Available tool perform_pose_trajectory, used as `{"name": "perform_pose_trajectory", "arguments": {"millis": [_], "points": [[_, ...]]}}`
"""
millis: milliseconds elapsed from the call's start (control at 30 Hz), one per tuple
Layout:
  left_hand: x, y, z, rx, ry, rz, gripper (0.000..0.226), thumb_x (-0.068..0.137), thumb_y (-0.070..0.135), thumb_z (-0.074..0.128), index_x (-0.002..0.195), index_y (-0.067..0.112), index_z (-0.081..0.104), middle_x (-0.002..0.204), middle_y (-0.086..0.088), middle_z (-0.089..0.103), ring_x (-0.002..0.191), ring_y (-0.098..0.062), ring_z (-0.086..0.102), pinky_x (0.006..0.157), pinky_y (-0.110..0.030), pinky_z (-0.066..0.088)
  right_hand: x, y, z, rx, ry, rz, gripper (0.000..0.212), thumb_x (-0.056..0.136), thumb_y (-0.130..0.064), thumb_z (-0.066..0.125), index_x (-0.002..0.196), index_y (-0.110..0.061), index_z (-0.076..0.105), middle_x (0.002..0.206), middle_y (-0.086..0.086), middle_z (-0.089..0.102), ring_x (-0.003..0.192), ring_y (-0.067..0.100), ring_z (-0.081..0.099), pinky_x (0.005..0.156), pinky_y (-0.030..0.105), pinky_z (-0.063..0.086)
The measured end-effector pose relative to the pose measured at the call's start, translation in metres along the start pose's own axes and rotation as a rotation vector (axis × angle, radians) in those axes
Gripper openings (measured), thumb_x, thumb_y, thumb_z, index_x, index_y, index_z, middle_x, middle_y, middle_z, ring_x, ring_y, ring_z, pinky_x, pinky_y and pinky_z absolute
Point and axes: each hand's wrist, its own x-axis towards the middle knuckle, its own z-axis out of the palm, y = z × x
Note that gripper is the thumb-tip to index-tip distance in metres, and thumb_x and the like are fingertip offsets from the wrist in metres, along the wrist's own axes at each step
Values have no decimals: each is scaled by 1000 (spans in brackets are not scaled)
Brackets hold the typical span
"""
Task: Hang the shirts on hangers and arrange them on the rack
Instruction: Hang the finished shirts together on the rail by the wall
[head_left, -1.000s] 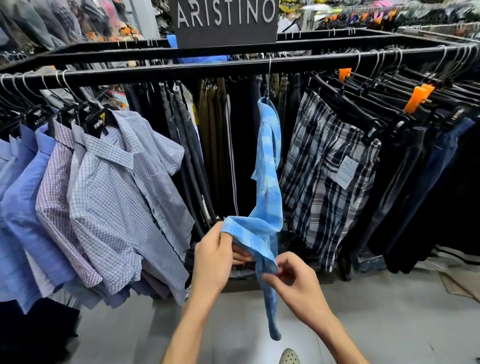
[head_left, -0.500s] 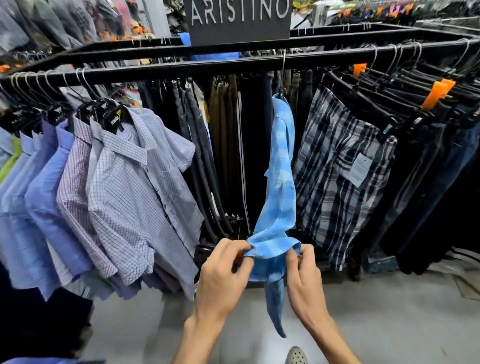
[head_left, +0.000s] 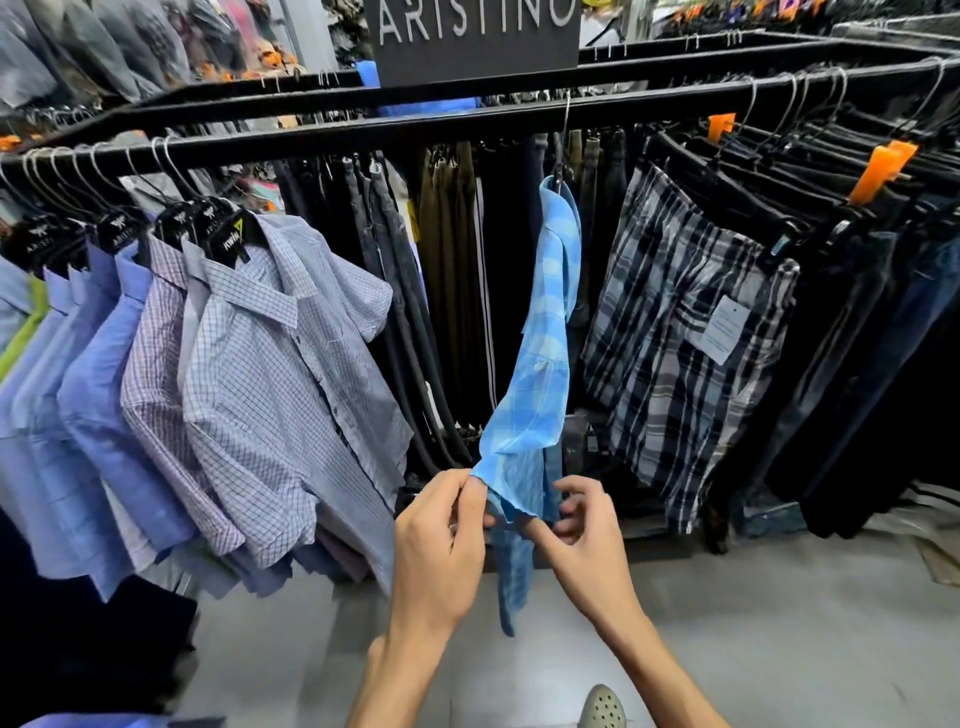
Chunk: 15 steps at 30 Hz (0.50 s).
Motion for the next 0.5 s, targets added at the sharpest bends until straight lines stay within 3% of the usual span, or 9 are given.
{"name": "perform_pose_trajectory", "arguments": {"millis": [100,233,367,500], "points": [[-4,-6,-1,76,9,33,16,95,13,62,83,23,66,86,12,63,79,-13,63,67,-22,47,1,0,2,-54,-176,-119,21,85,-10,75,87,-30,69,87,-7,69,77,11,64,73,30,53],[-6,-8,1,71,-58,-47,30,83,6,68,92,35,68,95,18,69,84,-10,67,70,-22,52,0,-11,0,-61,-267,-156,20,90,-7,64,91,-27,67,88,-6,68,78,14,63,75,34,54],[4,-6,14,-24,-72,-64,32,84,2,61,93,32,67,95,14,70,83,-13,67,70,-25,53,11,-29,-10,107,-81,-143,27,92,6,56,97,-19,65,97,-8,69,92,10,66,84,28,53],[20,5,34,-109,-72,-49,32,89,-3,65,92,29,69,94,13,71,90,-12,69,75,-17,52,36,-49,-32,169,112,-227,24,95,-2,64,106,-23,64,100,-9,67,94,9,65,86,21,51]]}}
